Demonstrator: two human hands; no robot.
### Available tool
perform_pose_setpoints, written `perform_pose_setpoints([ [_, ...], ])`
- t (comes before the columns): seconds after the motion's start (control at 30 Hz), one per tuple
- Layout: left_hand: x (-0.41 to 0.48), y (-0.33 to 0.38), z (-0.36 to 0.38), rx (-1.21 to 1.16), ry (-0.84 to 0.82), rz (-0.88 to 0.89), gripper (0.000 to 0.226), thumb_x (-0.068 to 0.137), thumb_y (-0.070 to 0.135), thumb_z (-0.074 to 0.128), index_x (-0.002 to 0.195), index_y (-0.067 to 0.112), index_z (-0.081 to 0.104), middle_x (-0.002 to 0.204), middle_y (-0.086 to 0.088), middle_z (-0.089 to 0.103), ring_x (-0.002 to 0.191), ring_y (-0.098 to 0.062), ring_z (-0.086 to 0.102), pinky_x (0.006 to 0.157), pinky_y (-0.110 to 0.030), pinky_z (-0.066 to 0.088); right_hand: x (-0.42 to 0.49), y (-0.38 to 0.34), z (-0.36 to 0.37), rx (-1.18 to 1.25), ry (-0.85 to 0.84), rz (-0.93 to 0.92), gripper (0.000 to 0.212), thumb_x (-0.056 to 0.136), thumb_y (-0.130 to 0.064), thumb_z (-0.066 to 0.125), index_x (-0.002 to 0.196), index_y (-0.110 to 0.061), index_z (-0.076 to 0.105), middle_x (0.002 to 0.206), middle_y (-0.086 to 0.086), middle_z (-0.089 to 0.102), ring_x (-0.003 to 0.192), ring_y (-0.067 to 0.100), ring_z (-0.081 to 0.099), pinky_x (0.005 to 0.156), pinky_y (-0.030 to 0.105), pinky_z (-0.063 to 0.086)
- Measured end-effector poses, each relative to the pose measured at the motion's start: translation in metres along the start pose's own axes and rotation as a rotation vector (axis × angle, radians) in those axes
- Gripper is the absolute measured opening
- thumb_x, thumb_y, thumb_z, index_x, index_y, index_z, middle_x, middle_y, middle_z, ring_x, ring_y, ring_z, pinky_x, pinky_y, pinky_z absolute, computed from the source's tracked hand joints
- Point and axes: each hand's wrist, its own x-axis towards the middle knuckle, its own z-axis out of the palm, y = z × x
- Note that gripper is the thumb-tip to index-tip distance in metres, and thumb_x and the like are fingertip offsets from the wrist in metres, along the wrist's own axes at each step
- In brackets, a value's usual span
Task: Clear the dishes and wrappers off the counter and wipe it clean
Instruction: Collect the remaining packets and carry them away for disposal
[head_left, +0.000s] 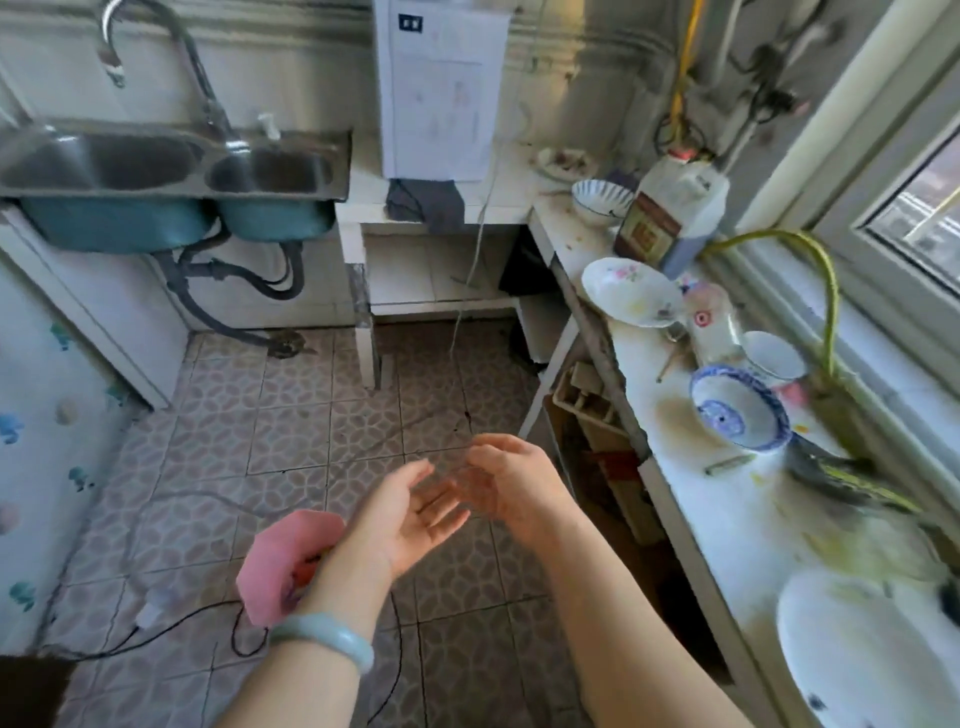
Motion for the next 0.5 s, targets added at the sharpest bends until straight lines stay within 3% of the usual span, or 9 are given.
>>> perform_pose_setpoints([
  [0.17,-0.004,-0.013,0.068,0.087,-0.069,0.000,0.014,0.099,0.017,0.050,0.109,0.008,0.054,0.102,-0.018,0.062,0.090,-0.029,0.063,0.073,-0.045,0.052,-0.012,-0.021,-0.055,0.044,0.076,-0.064,0.029,0.091,-0.009,0.060,0.120,-0.007,0.057,0.093,0.014,0.067,0.083,0.026,0.067,0.082,0.043,0.057],
  [0.5,0.007,-0.056,0.176,0.247,-0.220,-0.049,0.027,0.099,0.018,0.050,0.124,0.010,0.052,0.105,-0.017,0.063,0.093,-0.030,0.065,0.071,-0.044,0.053,-0.039,-0.053,-0.168,0.186,0.261,-0.151,0.026,0.093,-0.006,0.059,0.118,-0.007,0.056,0.102,0.014,0.060,0.093,0.022,0.063,0.071,0.033,0.060],
])
